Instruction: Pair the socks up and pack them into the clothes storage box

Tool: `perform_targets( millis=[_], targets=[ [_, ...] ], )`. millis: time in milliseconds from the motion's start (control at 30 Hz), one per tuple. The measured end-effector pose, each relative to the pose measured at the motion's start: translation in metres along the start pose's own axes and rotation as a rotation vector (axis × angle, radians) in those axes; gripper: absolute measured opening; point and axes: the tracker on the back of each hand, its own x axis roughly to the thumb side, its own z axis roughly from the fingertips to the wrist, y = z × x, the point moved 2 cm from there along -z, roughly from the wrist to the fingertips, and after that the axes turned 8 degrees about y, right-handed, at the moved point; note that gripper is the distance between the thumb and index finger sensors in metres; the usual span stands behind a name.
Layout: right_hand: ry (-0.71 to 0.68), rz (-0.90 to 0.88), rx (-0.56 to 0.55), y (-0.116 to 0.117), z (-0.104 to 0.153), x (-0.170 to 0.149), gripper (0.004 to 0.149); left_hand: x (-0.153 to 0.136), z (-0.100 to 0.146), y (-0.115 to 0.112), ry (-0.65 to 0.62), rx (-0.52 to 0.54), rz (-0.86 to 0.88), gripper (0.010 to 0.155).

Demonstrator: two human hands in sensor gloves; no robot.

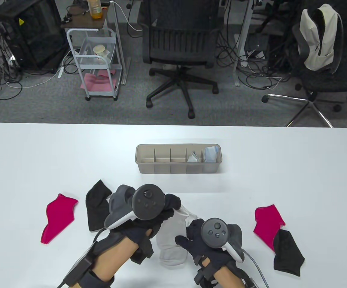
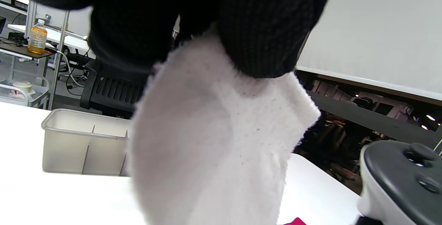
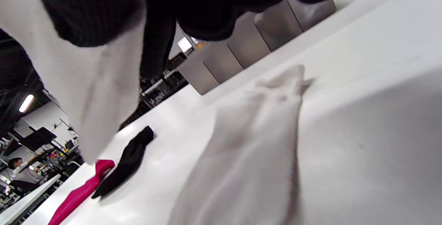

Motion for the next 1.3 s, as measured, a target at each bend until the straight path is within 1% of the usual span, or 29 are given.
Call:
perform_targets(
  millis=[67, 200, 233, 333, 433, 600, 700, 767, 833, 867, 967, 1000, 1067, 1100, 1133, 1200, 1233, 1300],
  targets=[
    [0.048, -0.024, 0.063, 0.007, 0.002, -0.005, 0.036, 0.000, -0.013, -0.008, 0.009, -0.016, -0.017, 0.044],
    [0.147, -0.049, 0.194, 0.023, 0.004, -0.012, 0.036, -0.002, -0.037, -0.027, 0.037, -0.086, -0.036, 0.044],
    [0.174, -0.055, 0.245, 0.030, 0.004, -0.014, 0.036, -0.004, -0.045, -0.035, 0.055, -0.118, -0.055, 0.044],
    [0.239, -0.046, 0.345, 0.044, 0.002, -0.019, 0.036, -0.012, -0.062, -0.054, 0.119, -0.213, -0.093, 0.044],
    [0.274, 0.016, 0.412, 0.057, 0.000, -0.022, 0.036, -0.022, -0.079, -0.074, 0.161, -0.272, -0.105, 0.045],
    [0.300, 0.115, 0.373, 0.065, -0.003, -0.021, 0.036, -0.035, -0.104, -0.103, 0.181, -0.301, -0.099, 0.045],
    [0.302, 0.170, 0.339, 0.067, -0.004, -0.022, 0.036, -0.040, -0.116, -0.123, 0.136, -0.295, -0.068, 0.045],
    [0.308, 0.196, 0.336, 0.069, -0.003, -0.024, 0.036, -0.044, -0.123, -0.136, 0.105, -0.297, -0.043, 0.046],
    [0.308, 0.186, 0.332, 0.070, -0.003, -0.025, 0.036, -0.049, -0.127, -0.147, 0.117, -0.290, -0.024, 0.047],
    [0.313, 0.176, 0.335, 0.071, -0.003, -0.025, 0.036, -0.051, -0.129, -0.151, 0.114, -0.297, -0.025, 0.041],
    [0.324, 0.173, 0.336, 0.071, -0.004, -0.026, 0.036, -0.060, -0.137, -0.164, 0.130, -0.328, -0.007, 0.042],
    [0.327, 0.174, 0.334, 0.072, -0.004, -0.027, 0.037, -0.062, -0.138, -0.166, 0.124, -0.332, 0.002, 0.048],
    [0.328, 0.183, 0.323, 0.071, -0.004, -0.026, 0.037, -0.067, -0.142, -0.174, 0.143, -0.347, 0.020, 0.048],
    [0.328, 0.190, 0.320, 0.071, -0.004, -0.026, 0.037, -0.068, -0.143, -0.177, 0.140, -0.349, 0.018, 0.042],
    [0.326, 0.198, 0.313, 0.071, -0.004, -0.026, 0.036, -0.068, -0.144, -0.181, 0.137, -0.347, 0.017, 0.040],
    [0.327, 0.208, 0.294, 0.071, -0.004, -0.025, 0.036, -0.070, -0.145, -0.186, 0.142, -0.348, 0.015, 0.042],
    [0.326, 0.222, 0.280, 0.071, -0.004, -0.025, 0.036, -0.070, -0.146, -0.189, 0.142, -0.350, 0.011, 0.040],
    [0.335, 0.254, 0.255, 0.071, -0.003, -0.024, 0.035, -0.072, -0.146, -0.195, 0.141, -0.326, 0.008, 0.042]
  ],
)
